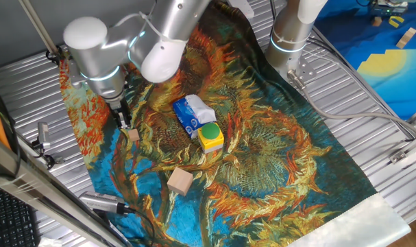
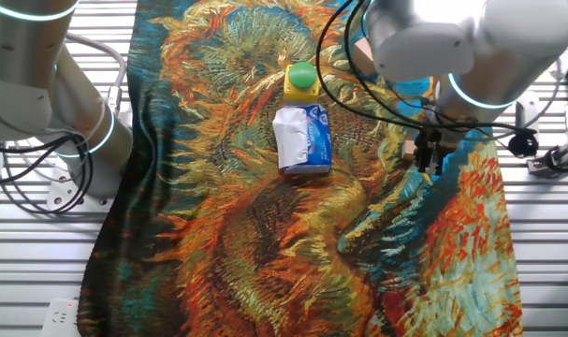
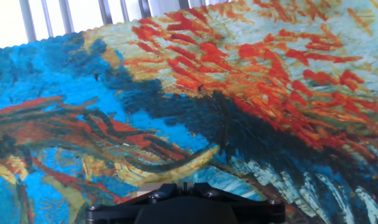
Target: Approach and touch the side of the small block
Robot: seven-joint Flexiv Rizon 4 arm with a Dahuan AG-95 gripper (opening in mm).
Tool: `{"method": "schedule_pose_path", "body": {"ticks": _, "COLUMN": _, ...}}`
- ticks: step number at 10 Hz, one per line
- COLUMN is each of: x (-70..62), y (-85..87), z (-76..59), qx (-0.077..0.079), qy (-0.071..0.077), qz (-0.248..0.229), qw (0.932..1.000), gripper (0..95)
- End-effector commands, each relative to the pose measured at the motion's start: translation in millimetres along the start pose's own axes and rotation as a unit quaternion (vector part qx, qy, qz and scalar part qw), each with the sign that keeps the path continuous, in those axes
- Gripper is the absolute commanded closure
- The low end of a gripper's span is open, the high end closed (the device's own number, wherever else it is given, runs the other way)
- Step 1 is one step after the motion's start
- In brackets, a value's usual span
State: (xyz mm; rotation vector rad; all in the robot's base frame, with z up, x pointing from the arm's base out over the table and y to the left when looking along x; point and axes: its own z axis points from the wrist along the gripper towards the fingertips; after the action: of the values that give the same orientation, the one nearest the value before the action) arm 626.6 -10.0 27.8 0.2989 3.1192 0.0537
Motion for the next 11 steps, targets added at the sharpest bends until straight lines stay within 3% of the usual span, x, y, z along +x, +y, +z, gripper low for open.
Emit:
{"method": "schedule_pose_path", "body": {"ticks": 1, "x": 0.5, "y": 0.5, "z": -0.2, "qx": -0.002, "qy": 0.000, "qz": -0.001, "qw": 1.0000, "gripper": 95.0}}
{"method": "schedule_pose_path", "body": {"ticks": 11, "x": 1.2, "y": 1.8, "z": 1.5, "qx": -0.005, "qy": 0.000, "qz": 0.006, "qw": 1.0000, "gripper": 95.0}}
